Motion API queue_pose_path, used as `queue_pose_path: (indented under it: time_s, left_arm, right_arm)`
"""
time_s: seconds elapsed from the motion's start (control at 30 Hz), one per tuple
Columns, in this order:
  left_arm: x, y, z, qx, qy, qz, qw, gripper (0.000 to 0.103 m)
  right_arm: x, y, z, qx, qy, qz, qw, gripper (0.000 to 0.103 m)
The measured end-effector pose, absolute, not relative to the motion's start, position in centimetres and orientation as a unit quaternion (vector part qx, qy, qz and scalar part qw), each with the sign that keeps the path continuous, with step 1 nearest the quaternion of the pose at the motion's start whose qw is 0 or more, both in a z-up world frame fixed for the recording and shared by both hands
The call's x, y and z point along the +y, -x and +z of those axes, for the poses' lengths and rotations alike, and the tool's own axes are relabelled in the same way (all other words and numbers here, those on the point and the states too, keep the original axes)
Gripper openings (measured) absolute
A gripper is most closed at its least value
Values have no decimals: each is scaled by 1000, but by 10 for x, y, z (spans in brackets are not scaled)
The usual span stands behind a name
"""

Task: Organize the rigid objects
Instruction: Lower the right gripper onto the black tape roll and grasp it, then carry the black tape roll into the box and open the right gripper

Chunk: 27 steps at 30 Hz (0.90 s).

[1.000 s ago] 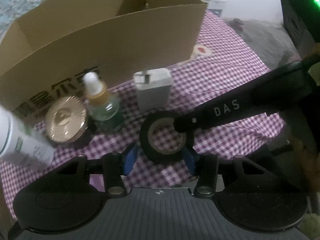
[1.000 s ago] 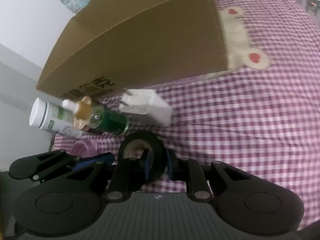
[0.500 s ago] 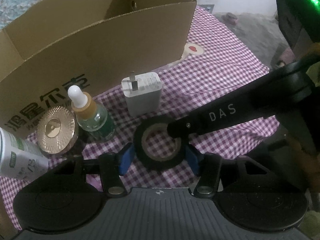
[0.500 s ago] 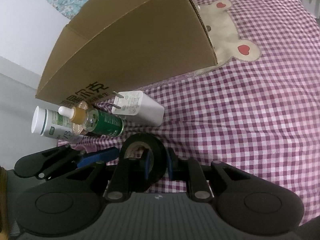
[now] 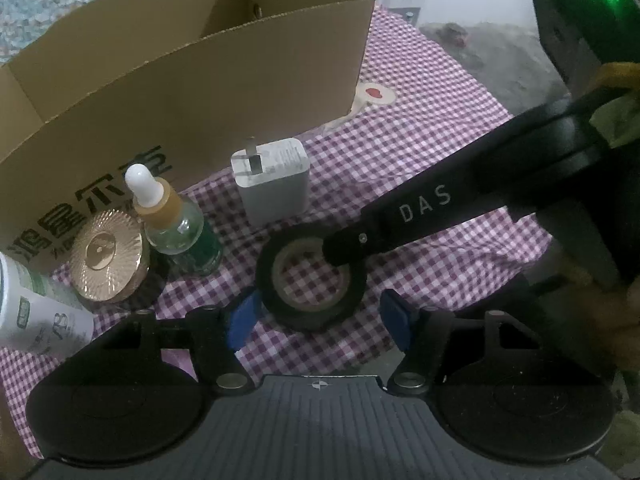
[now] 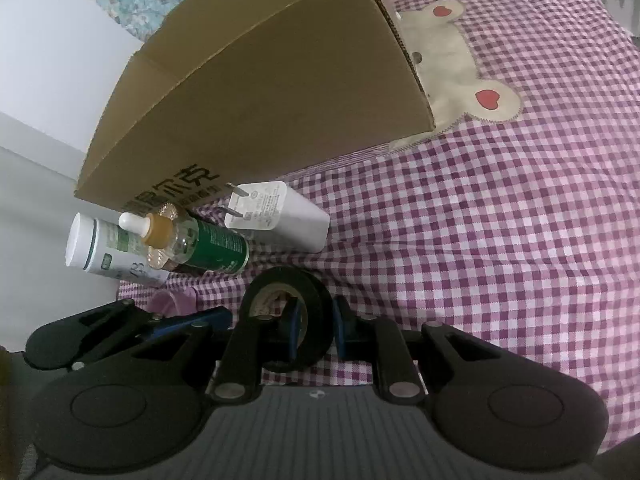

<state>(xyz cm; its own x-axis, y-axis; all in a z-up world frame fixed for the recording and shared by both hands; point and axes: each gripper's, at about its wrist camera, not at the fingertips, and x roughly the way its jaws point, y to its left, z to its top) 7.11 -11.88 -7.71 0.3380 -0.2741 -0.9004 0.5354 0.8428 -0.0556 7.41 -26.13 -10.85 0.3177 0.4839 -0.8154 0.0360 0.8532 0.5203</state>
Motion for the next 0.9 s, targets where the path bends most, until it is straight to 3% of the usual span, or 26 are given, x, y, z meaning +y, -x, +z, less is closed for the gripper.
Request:
queue_pose_path:
  time_s: [0.9]
  left_arm:
    - [-126, -74, -79, 512, -134, -228, 817, 65]
  right_arm:
    - [-243, -63, -107, 548, -220, 140, 795, 19]
